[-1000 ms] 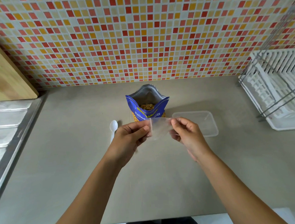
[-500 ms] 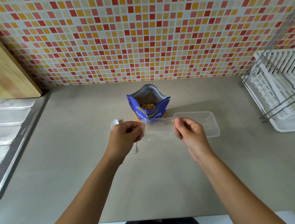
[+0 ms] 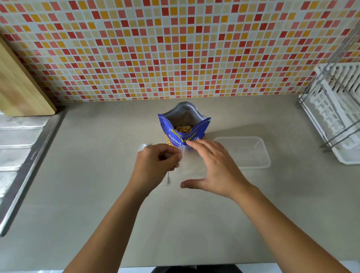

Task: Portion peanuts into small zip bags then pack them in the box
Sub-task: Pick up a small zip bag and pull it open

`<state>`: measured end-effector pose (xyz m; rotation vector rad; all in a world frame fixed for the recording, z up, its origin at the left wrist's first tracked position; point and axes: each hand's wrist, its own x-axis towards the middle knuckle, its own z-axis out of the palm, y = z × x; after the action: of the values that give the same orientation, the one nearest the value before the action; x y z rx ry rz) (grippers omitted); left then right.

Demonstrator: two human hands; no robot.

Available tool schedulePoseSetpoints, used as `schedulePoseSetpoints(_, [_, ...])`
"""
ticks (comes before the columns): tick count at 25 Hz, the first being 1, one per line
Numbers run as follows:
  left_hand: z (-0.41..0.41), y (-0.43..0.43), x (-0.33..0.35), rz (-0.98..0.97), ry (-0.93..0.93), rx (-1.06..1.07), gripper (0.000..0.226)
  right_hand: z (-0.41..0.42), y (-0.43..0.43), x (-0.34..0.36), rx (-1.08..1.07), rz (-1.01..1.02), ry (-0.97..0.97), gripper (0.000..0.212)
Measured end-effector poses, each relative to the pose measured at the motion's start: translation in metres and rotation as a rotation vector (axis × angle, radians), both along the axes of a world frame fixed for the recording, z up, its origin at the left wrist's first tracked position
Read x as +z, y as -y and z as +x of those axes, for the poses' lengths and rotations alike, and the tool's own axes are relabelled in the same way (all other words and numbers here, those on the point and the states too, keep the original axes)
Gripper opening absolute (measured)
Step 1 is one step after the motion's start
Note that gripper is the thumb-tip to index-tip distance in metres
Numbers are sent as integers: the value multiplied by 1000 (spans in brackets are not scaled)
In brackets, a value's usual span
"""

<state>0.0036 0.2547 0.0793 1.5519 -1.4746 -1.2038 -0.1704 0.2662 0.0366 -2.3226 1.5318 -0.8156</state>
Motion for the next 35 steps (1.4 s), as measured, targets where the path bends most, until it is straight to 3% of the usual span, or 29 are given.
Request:
schedulePoseSetpoints(12, [3,-7,11,-224,401,-35,10,16,-5,-10,-20,-101,157,58])
schedulePoseSetpoints(15, [9,1,12,-59,128,37,9,16,-6,-9,-36,-45,290,51])
schedulePoseSetpoints(17, [27,19,-6,56,-74,236,16,13,-7,-8,-53,18,418,51])
schedulePoseSetpoints(18, [41,31,-24,78,-31,328,18,11,-8,-9,-61,41,472,51])
schedulePoseSetpoints(20, [71,46,-64,150,279,365,19,8,-10,-11,-77,72,547,52])
schedulePoseSetpoints(22, [84,50,-97,252,527,240,19,8,-12,-13,-84,92,585,54])
schedulePoseSetpoints(24, [82,49,-118,313,651,135,19,7,-14,-14,-94,108,592,54])
schedulePoseSetpoints(27, [76,52,-138,343,734,143,20,7,-14,-18,-101,126,589,59])
schedulePoseSetpoints(35, [79,53,-150,339,705,247,20,9,-12,-18,-131,168,634,53])
